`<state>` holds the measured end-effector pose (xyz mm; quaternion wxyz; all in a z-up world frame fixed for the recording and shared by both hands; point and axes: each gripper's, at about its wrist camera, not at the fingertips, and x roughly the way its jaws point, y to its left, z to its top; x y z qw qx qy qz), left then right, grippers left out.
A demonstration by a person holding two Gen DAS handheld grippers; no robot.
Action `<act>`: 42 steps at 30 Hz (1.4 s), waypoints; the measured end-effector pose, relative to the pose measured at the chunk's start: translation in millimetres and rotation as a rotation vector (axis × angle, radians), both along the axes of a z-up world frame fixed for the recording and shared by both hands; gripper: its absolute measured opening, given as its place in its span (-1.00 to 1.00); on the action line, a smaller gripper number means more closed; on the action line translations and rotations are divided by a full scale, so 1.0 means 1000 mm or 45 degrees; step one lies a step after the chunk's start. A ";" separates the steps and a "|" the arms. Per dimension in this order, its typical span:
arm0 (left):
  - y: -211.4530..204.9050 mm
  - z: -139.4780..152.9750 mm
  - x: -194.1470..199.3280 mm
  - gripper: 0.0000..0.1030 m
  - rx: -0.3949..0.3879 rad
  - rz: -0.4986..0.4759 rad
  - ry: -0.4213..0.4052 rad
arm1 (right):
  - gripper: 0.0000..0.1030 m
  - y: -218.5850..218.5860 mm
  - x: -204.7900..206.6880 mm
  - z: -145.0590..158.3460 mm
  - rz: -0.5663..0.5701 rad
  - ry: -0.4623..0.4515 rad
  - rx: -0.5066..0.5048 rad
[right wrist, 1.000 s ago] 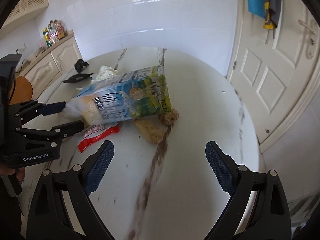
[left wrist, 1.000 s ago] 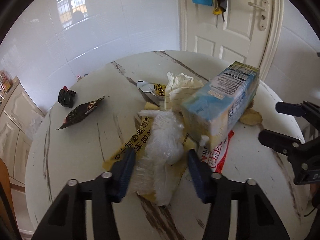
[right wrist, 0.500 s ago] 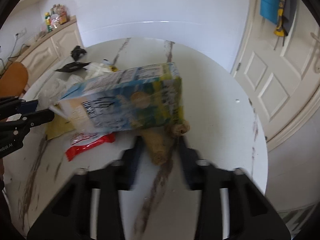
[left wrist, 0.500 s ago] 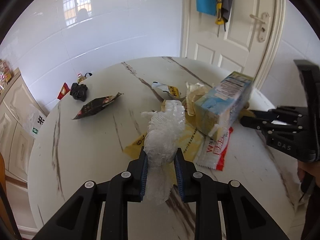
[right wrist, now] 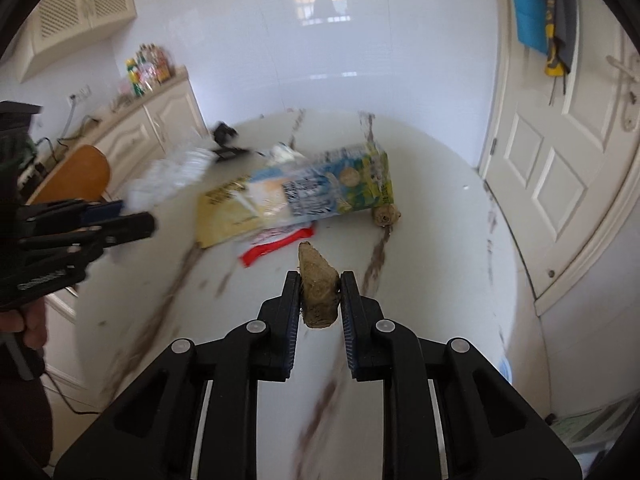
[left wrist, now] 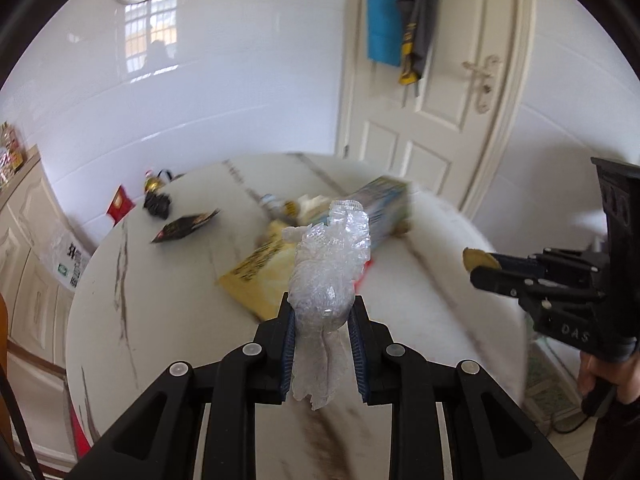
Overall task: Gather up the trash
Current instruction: 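Carry the plastic wrap and ginger piece over the blue bucket and release both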
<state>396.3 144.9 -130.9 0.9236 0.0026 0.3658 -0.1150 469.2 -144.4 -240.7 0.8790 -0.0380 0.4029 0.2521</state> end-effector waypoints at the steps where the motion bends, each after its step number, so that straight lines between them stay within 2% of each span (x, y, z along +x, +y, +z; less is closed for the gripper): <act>1: -0.006 0.005 -0.007 -0.59 -0.003 -0.013 -0.015 | -0.64 -0.005 -0.009 0.008 -0.005 -0.021 0.015; 10: -0.082 0.051 -0.066 -0.59 -0.013 -0.139 -0.183 | -0.64 -0.073 -0.082 0.061 -0.133 -0.189 0.125; 14: -0.132 0.046 -0.072 -0.59 0.008 -0.243 -0.181 | -0.64 -0.113 -0.102 0.068 -0.209 -0.223 0.152; 18: -0.180 0.034 -0.063 -0.59 0.036 -0.332 -0.145 | -0.64 -0.155 -0.109 0.061 -0.297 -0.211 0.170; 23: -0.236 0.013 -0.041 -0.58 0.079 -0.425 -0.078 | -0.64 -0.206 -0.107 0.042 -0.395 -0.169 0.191; 29: -0.289 -0.021 0.002 -0.58 0.133 -0.481 0.017 | -0.64 -0.258 -0.084 0.007 -0.472 -0.092 0.215; 36: -0.340 -0.077 0.073 -0.58 0.216 -0.480 0.120 | -0.64 -0.305 -0.041 -0.054 -0.535 0.036 0.234; 42: -0.379 -0.119 0.116 -0.44 0.272 -0.452 0.192 | -0.64 -0.331 -0.004 -0.105 -0.563 0.134 0.247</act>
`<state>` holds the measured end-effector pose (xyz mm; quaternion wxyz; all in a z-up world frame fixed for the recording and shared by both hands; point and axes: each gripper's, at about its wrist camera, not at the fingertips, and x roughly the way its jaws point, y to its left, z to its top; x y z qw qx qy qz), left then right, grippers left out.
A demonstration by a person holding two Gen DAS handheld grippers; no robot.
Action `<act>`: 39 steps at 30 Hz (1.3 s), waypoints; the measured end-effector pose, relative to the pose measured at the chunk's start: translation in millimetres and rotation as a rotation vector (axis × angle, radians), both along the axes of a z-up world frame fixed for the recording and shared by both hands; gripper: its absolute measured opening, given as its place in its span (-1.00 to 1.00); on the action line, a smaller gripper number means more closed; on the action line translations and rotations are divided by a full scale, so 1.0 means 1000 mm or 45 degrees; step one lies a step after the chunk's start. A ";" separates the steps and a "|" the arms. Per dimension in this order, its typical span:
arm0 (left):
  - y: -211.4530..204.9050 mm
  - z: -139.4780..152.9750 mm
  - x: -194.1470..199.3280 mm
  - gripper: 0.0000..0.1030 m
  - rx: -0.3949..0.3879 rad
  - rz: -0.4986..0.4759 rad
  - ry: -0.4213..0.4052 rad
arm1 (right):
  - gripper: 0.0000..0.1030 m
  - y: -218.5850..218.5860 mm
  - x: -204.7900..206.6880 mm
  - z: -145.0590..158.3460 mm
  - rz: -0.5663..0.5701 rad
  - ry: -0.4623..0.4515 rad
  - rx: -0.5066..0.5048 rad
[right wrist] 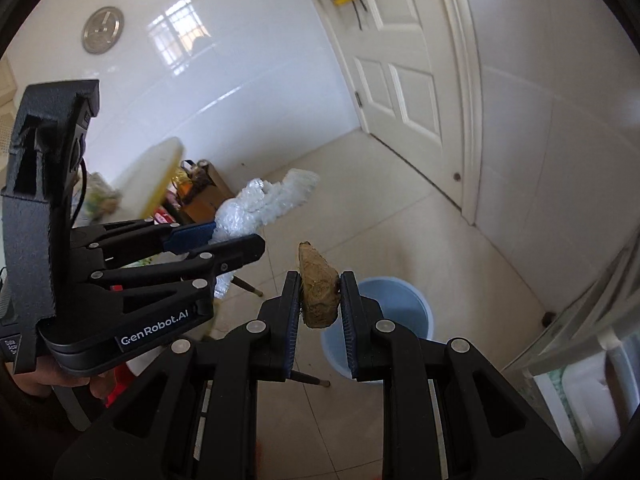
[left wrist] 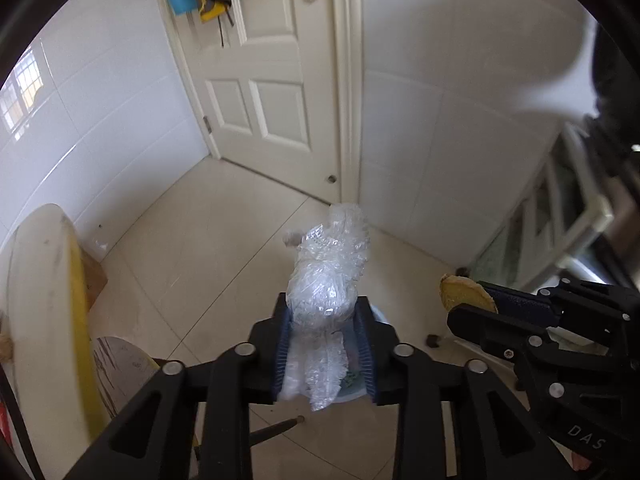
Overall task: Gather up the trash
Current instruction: 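Carry the plastic wrap and ginger piece over the blue bucket and release both, then grasp the blue juice carton with the left gripper while the right gripper grasps a ginger piece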
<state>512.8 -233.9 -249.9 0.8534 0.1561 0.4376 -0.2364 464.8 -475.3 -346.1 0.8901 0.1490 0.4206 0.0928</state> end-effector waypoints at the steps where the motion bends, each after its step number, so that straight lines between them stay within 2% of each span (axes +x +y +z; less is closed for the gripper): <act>1: -0.007 -0.005 0.012 -0.43 0.005 0.002 0.005 | -0.64 -0.002 0.005 -0.007 0.002 0.011 0.006; 2: -0.012 -0.009 0.016 -0.30 0.014 0.008 0.009 | -0.64 -0.005 0.012 -0.016 0.002 0.025 0.015; 3: -0.016 -0.013 0.026 0.05 0.028 0.017 0.013 | -0.64 -0.007 0.017 -0.022 0.003 0.035 0.021; 4: -0.025 -0.018 0.035 0.25 0.052 0.033 0.005 | -0.64 -0.008 0.022 -0.028 0.004 0.046 0.027; 5: -0.027 -0.019 0.037 0.32 0.076 0.055 -0.022 | -0.63 -0.009 0.026 -0.033 0.002 0.052 0.034; 8: -0.033 -0.017 0.053 0.45 0.102 0.094 -0.063 | -0.63 -0.013 0.036 -0.044 -0.001 0.061 0.054; 13: -0.033 -0.001 0.036 0.55 0.089 0.115 -0.126 | -0.56 -0.009 0.044 -0.050 -0.023 0.061 0.066; 14: -0.032 0.001 0.025 0.56 0.094 0.124 -0.140 | -0.50 -0.007 0.044 -0.048 -0.025 0.061 0.065; 17: -0.025 0.013 0.005 0.58 0.057 0.141 -0.163 | -0.03 -0.006 0.041 -0.041 -0.062 0.053 0.046; 18: -0.021 0.016 0.001 0.58 0.039 0.141 -0.153 | 0.05 -0.005 0.037 -0.036 -0.073 0.045 0.041; 23: 0.005 0.053 -0.035 0.59 -0.045 0.137 -0.204 | 0.09 0.006 0.010 0.008 -0.084 -0.025 -0.008; 26: 0.032 0.082 -0.063 0.73 -0.093 0.140 -0.260 | 0.19 0.018 -0.010 0.041 -0.078 -0.075 -0.043; 28: 0.052 0.100 -0.083 0.76 -0.121 0.146 -0.302 | 0.26 0.029 -0.025 0.066 -0.068 -0.127 -0.070; 33: 0.119 0.137 -0.134 0.90 -0.186 0.185 -0.392 | 0.32 0.079 -0.061 0.125 0.000 -0.249 -0.124; 36: 0.166 0.157 -0.170 0.95 -0.204 0.225 -0.452 | 0.43 0.112 -0.079 0.152 0.044 -0.303 -0.144; 39: 0.208 0.163 -0.206 0.98 -0.210 0.258 -0.485 | 0.51 0.150 -0.088 0.170 0.095 -0.343 -0.165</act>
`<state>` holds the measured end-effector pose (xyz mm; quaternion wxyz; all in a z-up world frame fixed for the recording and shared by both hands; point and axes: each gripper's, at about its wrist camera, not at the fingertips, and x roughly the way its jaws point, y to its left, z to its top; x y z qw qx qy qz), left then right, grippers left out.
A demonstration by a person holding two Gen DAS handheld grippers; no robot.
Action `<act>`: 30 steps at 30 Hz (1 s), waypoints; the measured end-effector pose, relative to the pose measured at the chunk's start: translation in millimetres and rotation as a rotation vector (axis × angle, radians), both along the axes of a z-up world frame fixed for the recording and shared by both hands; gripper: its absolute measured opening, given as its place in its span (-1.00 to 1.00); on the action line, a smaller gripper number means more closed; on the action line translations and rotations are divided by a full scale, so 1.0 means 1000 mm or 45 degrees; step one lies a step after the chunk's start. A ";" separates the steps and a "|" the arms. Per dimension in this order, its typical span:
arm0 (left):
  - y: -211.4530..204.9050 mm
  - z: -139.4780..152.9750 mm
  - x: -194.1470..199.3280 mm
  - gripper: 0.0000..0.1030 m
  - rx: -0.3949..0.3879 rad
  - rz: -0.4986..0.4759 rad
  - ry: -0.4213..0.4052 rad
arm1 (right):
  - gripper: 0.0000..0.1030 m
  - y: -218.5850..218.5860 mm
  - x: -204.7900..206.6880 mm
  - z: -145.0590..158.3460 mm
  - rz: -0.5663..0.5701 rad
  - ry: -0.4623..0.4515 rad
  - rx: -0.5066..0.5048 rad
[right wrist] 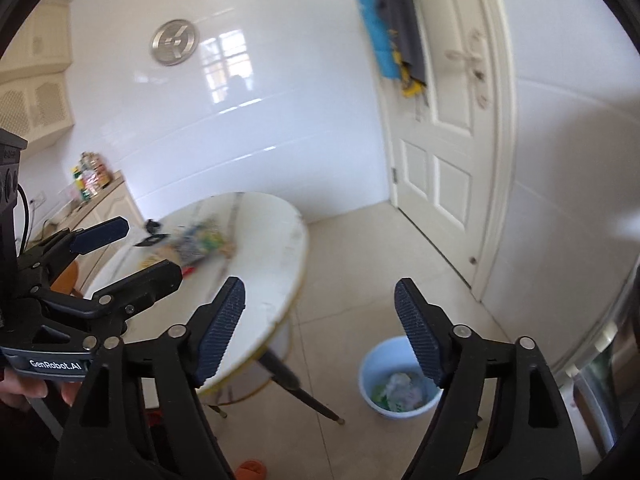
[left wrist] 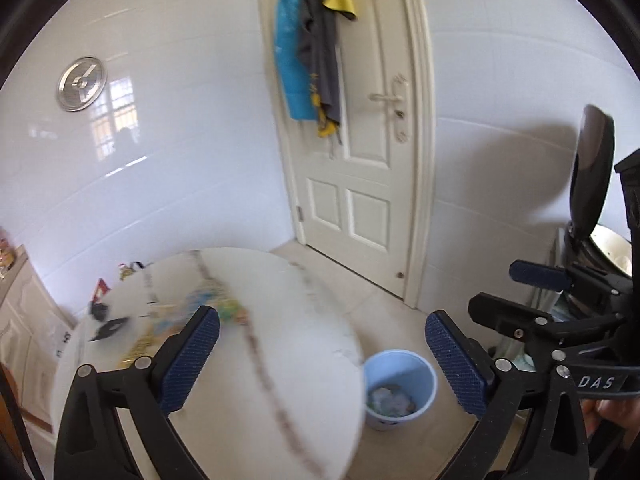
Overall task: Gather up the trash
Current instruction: 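Grasp the blue juice carton with the left gripper while the right gripper grasps a ginger piece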
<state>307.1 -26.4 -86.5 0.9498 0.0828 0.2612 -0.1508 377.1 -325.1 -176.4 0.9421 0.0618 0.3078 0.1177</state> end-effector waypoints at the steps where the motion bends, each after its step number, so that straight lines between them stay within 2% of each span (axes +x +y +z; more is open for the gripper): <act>1: 0.013 0.001 -0.014 0.98 -0.003 0.009 -0.001 | 0.51 0.009 -0.001 0.002 0.013 -0.004 -0.006; 4: 0.051 0.000 -0.031 0.99 -0.010 0.053 0.007 | 0.53 0.048 0.000 0.008 0.080 -0.011 -0.026; 7: 0.083 0.000 -0.029 0.99 -0.015 0.094 0.036 | 0.57 0.081 0.008 0.006 0.135 0.007 -0.038; 12: 0.125 -0.012 0.006 0.99 -0.017 0.116 0.117 | 0.61 0.121 0.035 -0.016 0.193 0.080 -0.077; 15: 0.141 -0.026 0.037 0.99 -0.042 0.119 0.202 | 0.61 0.133 0.054 -0.033 0.218 0.127 -0.099; 17: 0.144 -0.033 0.066 0.98 -0.065 0.108 0.250 | 0.61 0.138 0.069 -0.046 0.232 0.162 -0.118; 21: 0.143 -0.047 0.101 0.98 -0.015 0.096 0.277 | 0.61 0.146 0.096 -0.069 0.256 0.220 -0.121; 23: 0.139 -0.056 0.132 0.96 -0.023 0.080 0.344 | 0.61 0.148 0.112 -0.079 0.267 0.245 -0.129; 28: 0.135 -0.061 0.187 0.96 0.019 0.061 0.390 | 0.61 0.145 0.140 -0.095 0.289 0.280 -0.139; 30: 0.132 -0.067 0.206 0.87 0.007 0.046 0.420 | 0.61 0.144 0.152 -0.101 0.292 0.289 -0.139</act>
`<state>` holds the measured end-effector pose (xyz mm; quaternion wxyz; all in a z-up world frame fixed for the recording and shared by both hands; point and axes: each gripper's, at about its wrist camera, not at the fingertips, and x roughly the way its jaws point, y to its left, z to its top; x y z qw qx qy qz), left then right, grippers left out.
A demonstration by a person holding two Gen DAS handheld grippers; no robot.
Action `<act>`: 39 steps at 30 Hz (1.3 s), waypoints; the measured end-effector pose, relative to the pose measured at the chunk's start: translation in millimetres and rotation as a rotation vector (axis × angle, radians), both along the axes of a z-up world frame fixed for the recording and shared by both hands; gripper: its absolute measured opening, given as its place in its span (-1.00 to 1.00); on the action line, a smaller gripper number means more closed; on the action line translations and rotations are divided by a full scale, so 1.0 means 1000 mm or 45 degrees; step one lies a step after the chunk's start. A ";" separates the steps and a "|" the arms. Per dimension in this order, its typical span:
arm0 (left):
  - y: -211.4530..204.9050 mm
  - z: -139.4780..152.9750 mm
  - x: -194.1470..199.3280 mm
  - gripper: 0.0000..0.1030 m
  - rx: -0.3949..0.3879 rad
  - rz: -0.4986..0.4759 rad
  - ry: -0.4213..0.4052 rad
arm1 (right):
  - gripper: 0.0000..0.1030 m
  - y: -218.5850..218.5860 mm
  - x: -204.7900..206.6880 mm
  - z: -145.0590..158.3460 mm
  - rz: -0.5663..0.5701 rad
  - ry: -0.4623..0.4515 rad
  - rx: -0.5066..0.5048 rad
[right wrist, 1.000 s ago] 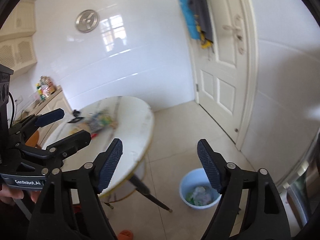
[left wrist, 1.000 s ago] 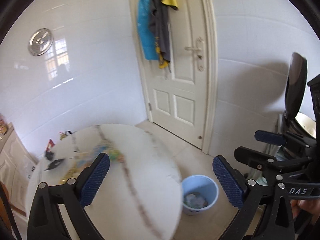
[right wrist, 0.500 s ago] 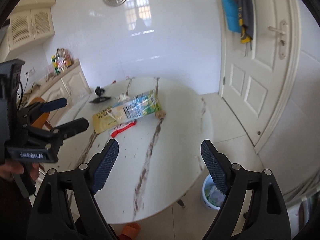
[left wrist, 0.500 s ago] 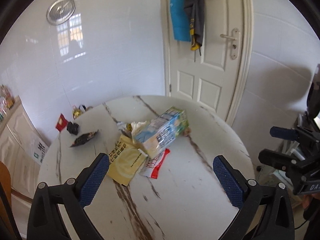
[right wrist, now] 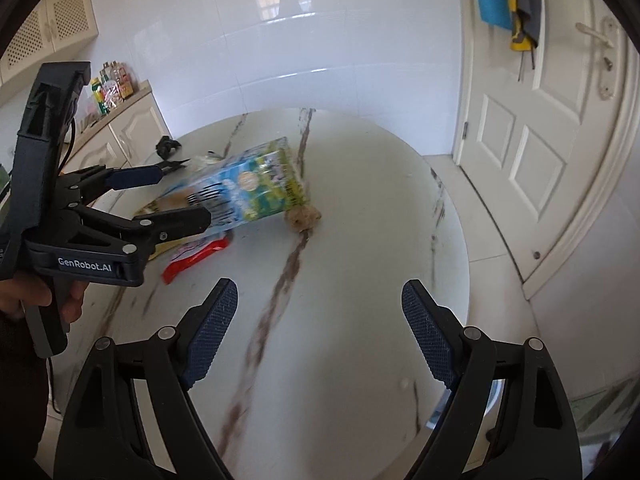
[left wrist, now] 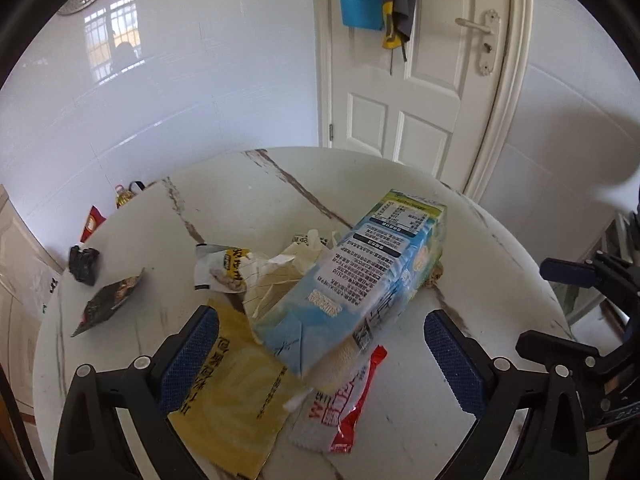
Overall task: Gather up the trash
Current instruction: 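Grasp the blue juice carton with the left gripper while the right gripper grasps a ginger piece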
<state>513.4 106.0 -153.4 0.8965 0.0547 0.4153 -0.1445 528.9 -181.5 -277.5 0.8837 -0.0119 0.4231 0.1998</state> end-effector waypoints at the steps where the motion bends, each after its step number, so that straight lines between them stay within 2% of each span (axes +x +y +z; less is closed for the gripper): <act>1: 0.000 -0.003 0.006 0.84 -0.009 -0.009 0.007 | 0.61 -0.001 0.003 -0.001 0.002 0.005 0.001; 3: -0.002 -0.007 0.017 0.75 -0.029 -0.034 0.019 | 0.61 -0.003 0.009 -0.006 0.007 0.011 0.005; 7: -0.002 -0.006 0.027 0.72 -0.042 -0.077 0.027 | 0.61 -0.003 0.019 -0.010 0.009 0.026 -0.003; 8: -0.001 -0.004 0.027 0.56 -0.048 -0.078 0.019 | 0.61 -0.003 0.022 -0.011 0.010 0.033 -0.005; 9: 0.001 -0.003 0.026 0.24 -0.059 -0.084 0.013 | 0.61 -0.003 0.023 -0.011 0.010 0.033 -0.007; 10: 0.004 -0.002 0.024 0.06 -0.081 -0.097 0.015 | 0.61 -0.002 0.024 -0.011 0.010 0.033 -0.010; 11: 0.007 -0.001 0.023 -0.01 -0.094 -0.110 0.024 | 0.61 -0.001 0.025 -0.012 0.013 0.037 -0.012; 15: 0.005 -0.005 0.021 -0.02 -0.032 -0.128 0.037 | 0.61 0.002 0.025 -0.013 0.013 0.042 -0.007; 17: -0.001 -0.007 0.025 0.01 -0.032 -0.126 0.044 | 0.61 0.003 0.026 -0.014 0.013 0.051 -0.012; 21: -0.002 -0.006 0.022 -0.27 -0.067 -0.136 0.040 | 0.61 0.007 0.024 -0.015 0.013 0.060 -0.029; 27: 0.037 0.003 -0.009 -0.34 -0.177 -0.096 0.003 | 0.61 0.011 0.028 -0.008 0.029 0.043 -0.050; 34: 0.081 0.000 -0.057 -0.33 -0.179 0.007 -0.006 | 0.61 0.044 0.050 -0.009 0.118 0.035 -0.121; 36: 0.089 -0.004 -0.064 -0.33 -0.146 0.023 0.000 | 0.60 0.054 0.058 -0.014 0.138 0.047 -0.145; 39: 0.097 -0.011 -0.065 -0.33 -0.157 0.040 0.027 | 0.56 0.063 0.070 -0.018 0.152 0.056 -0.137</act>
